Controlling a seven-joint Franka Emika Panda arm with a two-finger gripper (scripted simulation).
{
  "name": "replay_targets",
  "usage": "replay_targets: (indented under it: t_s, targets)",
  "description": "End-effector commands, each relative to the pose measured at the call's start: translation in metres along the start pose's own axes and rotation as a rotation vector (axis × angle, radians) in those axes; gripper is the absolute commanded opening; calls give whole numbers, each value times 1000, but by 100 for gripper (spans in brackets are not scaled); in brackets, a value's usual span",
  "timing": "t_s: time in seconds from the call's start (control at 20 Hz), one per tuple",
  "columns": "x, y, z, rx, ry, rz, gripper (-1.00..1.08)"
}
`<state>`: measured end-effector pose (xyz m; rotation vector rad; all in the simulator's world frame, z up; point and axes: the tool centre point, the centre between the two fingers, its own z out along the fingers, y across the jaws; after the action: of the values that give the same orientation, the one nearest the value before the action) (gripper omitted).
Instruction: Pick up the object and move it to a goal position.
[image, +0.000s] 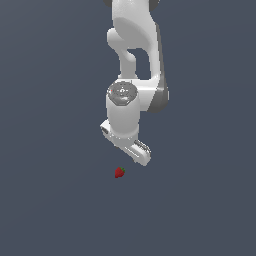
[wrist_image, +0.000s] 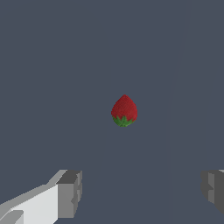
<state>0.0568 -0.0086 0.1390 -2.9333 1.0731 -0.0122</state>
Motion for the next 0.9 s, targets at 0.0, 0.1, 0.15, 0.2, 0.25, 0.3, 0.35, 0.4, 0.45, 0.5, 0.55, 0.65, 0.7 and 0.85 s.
replay_targets:
  t_s: [0.0, 0.1, 0.15, 0.2, 0.25, 0.3, 0.35, 0.4, 0.45, 0.5, 0.55, 0.65, 0.7, 0.85]
  targets:
    - [5, 0, 7, -1, -1, 76, 100]
    - [9, -1, 12, -2, -2, 136, 100]
    - [11, -1, 15, -3, -2, 165, 100]
    - [13, -1, 17, -4, -3, 195, 100]
    - [15, -1, 20, -5, -3, 224, 100]
    - [17, -1, 23, -5, -3, 253, 100]
    - [19, -1, 25, -6, -3, 283, 100]
    - [21, -1, 28, -7, -3, 312, 100]
    - [23, -1, 31, -8, -3, 341, 100]
    - [25, -1, 33, -9, -2, 370, 100]
    - [27, -1, 36, -10, -2, 400, 100]
    - [30, -1, 41, -11, -1, 457, 100]
    - [32, -1, 44, -12, -1, 484, 100]
    - [36, -1, 51, -14, 1, 557, 100]
